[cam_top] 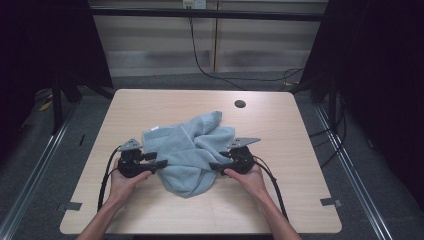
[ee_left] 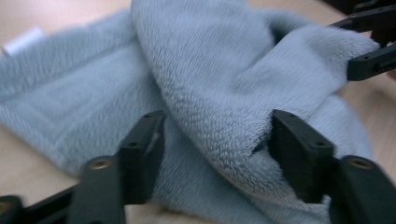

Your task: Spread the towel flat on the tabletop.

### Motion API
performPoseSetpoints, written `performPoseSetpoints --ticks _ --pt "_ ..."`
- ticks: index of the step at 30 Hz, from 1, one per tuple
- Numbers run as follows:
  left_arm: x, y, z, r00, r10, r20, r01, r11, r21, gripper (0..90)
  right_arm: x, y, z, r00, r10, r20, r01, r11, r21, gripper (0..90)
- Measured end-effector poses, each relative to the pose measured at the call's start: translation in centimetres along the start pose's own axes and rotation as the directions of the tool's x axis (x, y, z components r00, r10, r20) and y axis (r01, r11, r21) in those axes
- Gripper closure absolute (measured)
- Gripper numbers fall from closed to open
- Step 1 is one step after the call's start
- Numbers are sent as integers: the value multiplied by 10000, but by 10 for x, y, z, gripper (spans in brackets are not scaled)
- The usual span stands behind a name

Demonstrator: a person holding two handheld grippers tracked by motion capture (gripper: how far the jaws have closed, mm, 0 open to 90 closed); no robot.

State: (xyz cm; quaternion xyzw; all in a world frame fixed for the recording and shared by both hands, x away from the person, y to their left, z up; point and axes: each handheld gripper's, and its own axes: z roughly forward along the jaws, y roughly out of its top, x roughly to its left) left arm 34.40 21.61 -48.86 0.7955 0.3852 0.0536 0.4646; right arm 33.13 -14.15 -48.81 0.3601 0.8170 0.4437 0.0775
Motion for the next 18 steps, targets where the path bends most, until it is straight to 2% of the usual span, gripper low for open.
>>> performPoseSetpoints --ticks 1,2,3,4,9,10,11,12,13,18 --pt "-1 -1 1 9999 94 74 -94 9999 127 496 1 -2 0 9999 26 136 -26 10000 55 580" --pt "-3 -1 3 9996 196 219 -199 9997 142 632 0 -5 -2 9994 337 110 -336 9994 -77 733" --pt "-6 -1 3 9991 324 262 -328 9994 147 632 0 -5 -2 9994 337 110 -336 9994 -77 733" --pt "-8 -1 2 9981 458 412 -465 9988 157 696 2 -7 -8 9995 218 216 -215 9997 -137 794" --pt "-23 -8 -4 9937 726 848 -753 9968 285 720 11 -12 -22 9997 200 109 -200 9998 15 807" --pt "-26 -11 -5 9922 769 983 -803 9963 306 725 17 -18 -32 9999 163 -7 -163 9998 104 807" --pt "-31 -13 -8 9910 853 1033 -887 9956 287 725 17 -18 -32 9999 163 -7 -163 9998 104 806" --pt "-35 -16 -10 9895 889 1139 -932 9951 329 731 24 -28 -42 9998 170 -111 -169 9997 154 805" --pt "-40 -20 -12 9875 882 1310 -936 9950 355 731 24 -28 -42 9998 170 -111 -169 9997 154 805" --pt "-69 -37 -25 9715 1112 2095 -1278 9895 675 718 42 -52 -66 9995 190 -233 -183 9994 291 761"
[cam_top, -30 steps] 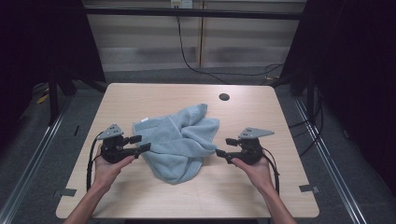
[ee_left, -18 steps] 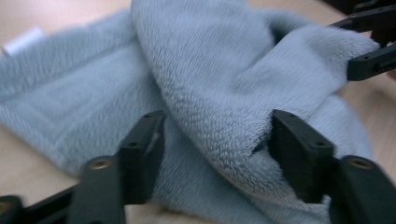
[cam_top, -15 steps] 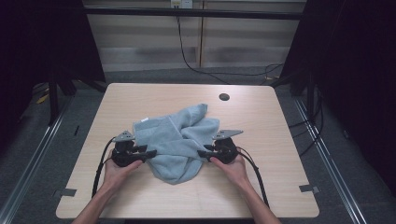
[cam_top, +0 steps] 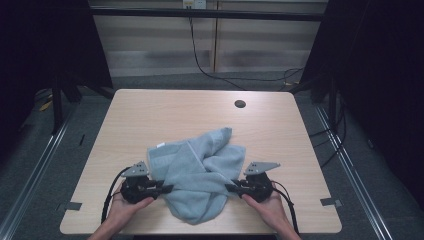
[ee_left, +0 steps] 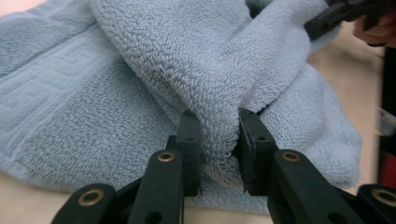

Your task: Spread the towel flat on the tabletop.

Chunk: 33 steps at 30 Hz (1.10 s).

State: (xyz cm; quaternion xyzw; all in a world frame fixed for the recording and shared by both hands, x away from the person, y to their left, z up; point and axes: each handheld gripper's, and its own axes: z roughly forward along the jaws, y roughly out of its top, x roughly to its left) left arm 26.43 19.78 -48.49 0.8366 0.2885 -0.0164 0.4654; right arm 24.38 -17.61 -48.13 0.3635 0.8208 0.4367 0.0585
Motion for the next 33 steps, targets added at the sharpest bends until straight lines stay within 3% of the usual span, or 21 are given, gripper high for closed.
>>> performPoseSetpoints --ticks 2,4,9,10,12,16,17,18,20,21,23,25,26,27,33 --pt "-8 -3 -2 10000 31 63 -32 9999 106 652 6 -8 -7 10000 -17 -3 17 9999 167 677" --pt "-12 -4 -7 9999 68 154 -68 10000 -19 507 11 -13 -19 9998 -66 202 64 9999 101 519" --pt "0 11 -16 9998 -151 -101 144 9978 -650 416 2 -4 -35 9996 156 245 -141 9980 -623 465" --pt "3 21 -17 9996 -47 -281 23 9966 -824 405 -5 4 -37 9990 208 393 -173 9960 -873 465" --pt "5 26 -16 9994 -7 -338 -22 9962 -869 404 -9 9 -36 9991 196 386 -157 9950 -989 465" --pt "18 49 -6 9994 -104 -336 59 9913 -1316 400 -30 32 -12 9990 48 441 -14 9971 -763 449" --pt "21 54 -4 9989 -172 -447 109 9904 -1380 400 -30 32 -12 9990 48 441 -14 9971 -763 449" --pt "24 59 -1 9983 -229 -540 147 9889 -1477 400 -36 39 -1 9991 38 415 -13 9983 -591 436" --pt "33 66 5 9973 -341 -653 251 9907 -1335 393 -39 42 5 9993 8 362 11 9987 -508 427" --pt "42 66 13 9966 -513 -642 429 9911 -1261 389 -43 45 15 9990 -6 449 24 9993 -385 410" --pt "46 63 18 9960 -669 -591 598 9916 -1149 378 -46 45 20 9988 32 498 -15 9994 -336 402" --pt "50 57 29 9957 -625 -690 576 9958 -707 364 -53 41 28 9985 212 504 -200 9995 -240 382" --pt "51 54 34 9956 -529 -768 491 9975 -499 338 -58 37 35 9963 169 838 -180 9998 118 354" --pt "52 52 39 9963 -473 -711 455 9986 -266 338 -58 37 35 9963 169 838 -180 9998 118 354" --pt "55 50 50 9977 -622 -276 617 9979 -187 250 -69 29 49 9969 117 773 -158 9985 517 331"
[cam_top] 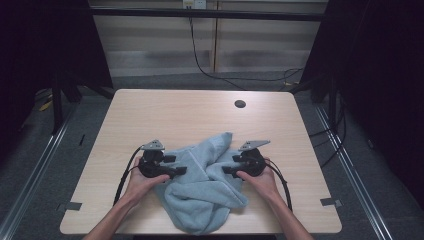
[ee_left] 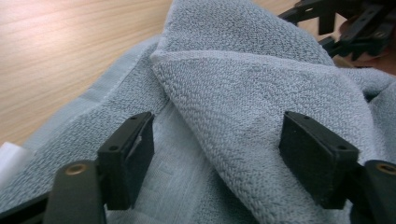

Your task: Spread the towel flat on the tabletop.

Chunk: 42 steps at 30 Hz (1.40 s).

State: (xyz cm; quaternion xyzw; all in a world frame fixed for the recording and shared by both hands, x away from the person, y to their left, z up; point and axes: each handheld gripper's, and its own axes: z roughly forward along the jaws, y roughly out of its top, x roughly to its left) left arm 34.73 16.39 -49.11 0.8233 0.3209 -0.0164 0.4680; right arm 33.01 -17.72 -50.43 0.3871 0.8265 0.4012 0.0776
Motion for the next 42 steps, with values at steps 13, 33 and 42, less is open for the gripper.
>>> performPoseSetpoints --ticks 13,33,42 --pt "-22 -7 14 9823 699 1740 -758 9967 276 621 21 -3 5 9960 -817 368 816 9967 49 779" --pt "-8 34 -77 9934 932 -664 -1053 9717 -2114 794 -21 38 -98 9825 760 1701 -364 9737 -2251 830" --pt "8 75 -118 9796 470 -1953 -1034 9515 -2898 803 -31 71 -143 9637 987 2479 -230 9563 -2915 834"
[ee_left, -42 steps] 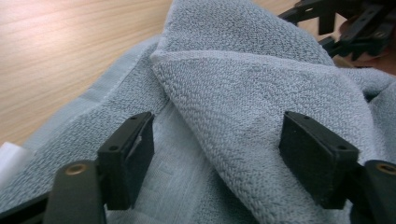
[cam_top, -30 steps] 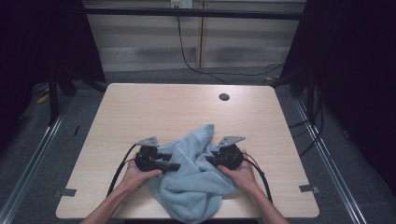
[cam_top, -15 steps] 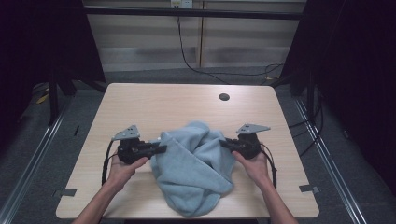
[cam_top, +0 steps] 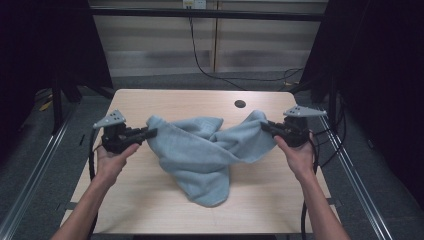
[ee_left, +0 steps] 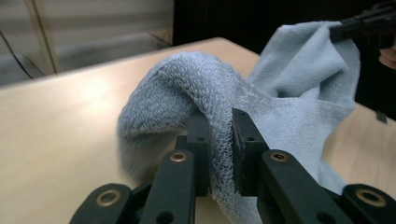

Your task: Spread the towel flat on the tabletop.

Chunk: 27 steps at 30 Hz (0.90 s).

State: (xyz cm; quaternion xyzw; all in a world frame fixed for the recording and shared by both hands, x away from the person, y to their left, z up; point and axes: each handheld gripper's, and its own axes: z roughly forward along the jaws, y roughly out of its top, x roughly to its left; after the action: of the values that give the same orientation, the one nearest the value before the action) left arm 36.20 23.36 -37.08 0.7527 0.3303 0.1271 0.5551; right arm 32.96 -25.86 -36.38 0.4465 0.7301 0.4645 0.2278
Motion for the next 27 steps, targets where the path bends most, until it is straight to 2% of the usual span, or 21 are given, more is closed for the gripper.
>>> performPoseSetpoints --ticks 3,4,5,6,7,9,10,12,13,15,16,19,21,22,23,24,25,26,27 --pt "7 21 -4 9986 -26 -519 9 9995 -317 806 -5 20 -6 9995 30 316 -19 9994 -356 838" --pt "10 28 -6 9979 -153 -629 124 9988 -472 807 -8 28 -8 9991 64 410 -41 9984 -557 839" --pt "12 35 -7 9965 -114 -833 66 9983 -581 807 -10 36 -10 9985 78 547 -41 9977 -682 840" --pt "14 41 -9 9953 -179 -956 107 9971 -753 808 -16 53 -14 9966 184 807 -106 9954 -951 841" --pt "16 48 -10 9937 -139 -1116 45 9964 -843 808 -16 53 -14 9966 184 807 -106 9954 -951 841" --pt "16 64 -10 9883 -33 -1522 -97 9963 -851 808 -21 71 -19 9926 117 1212 26 9931 -1176 841" --pt "15 70 -11 9874 -54 -1580 -122 9938 -1103 808 -23 80 -22 9916 192 1279 -21 9911 -1328 841" --pt "11 77 -15 9871 29 -1603 -278 9878 -1532 809 -26 92 -30 9888 307 1460 -45 9843 -1766 842" --pt "9 77 -16 9848 205 -1727 -477 9868 -1546 808 -26 96 -37 9894 348 1409 -51 9786 -2058 841" --pt "4 70 -17 9859 325 -1640 -566 9879 -1442 807 -25 94 -39 9895 305 1415 -5 9784 -2068 841" --pt "3 60 -18 9861 433 -1604 -642 9897 -1279 807 -24 88 -39 9902 228 1376 56 9793 -2023 841" --pt "1 29 -16 9902 414 -1333 -533 9948 -869 806 -15 53 -36 9932 33 1163 149 9878 -1553 841" --pt "-2 6 -16 9921 355 -1203 -428 9973 -588 805 -6 18 -32 9968 101 788 -2 9922 -1249 841" --pt "-3 -6 -17 9940 266 -1063 -320 9983 -491 804 1 -8 -30 9984 189 539 -134 9949 -998 841" --pt "-5 -16 -19 9952 37 -980 -79 9991 -428 804 5 -21 -30 9989 215 425 -178 9962 -857 841" --pt "-7 -27 -22 9965 -85 -831 46 9989 -463 804 5 -21 -30 9989 215 425 -178 9962 -857 841" --pt "-9 -37 -25 9967 -196 -786 162 9989 -434 803 9 -33 -29 9993 221 290 -203 9979 -621 841" --pt "-12 -48 -28 9965 -335 -762 306 9988 -380 801 17 -56 -30 9996 164 223 -162 9998 -86 841" --pt "-15 -57 -31 9971 -358 -678 341 9991 -268 801 17 -56 -30 9996 164 223 -162 9998 -86 841"
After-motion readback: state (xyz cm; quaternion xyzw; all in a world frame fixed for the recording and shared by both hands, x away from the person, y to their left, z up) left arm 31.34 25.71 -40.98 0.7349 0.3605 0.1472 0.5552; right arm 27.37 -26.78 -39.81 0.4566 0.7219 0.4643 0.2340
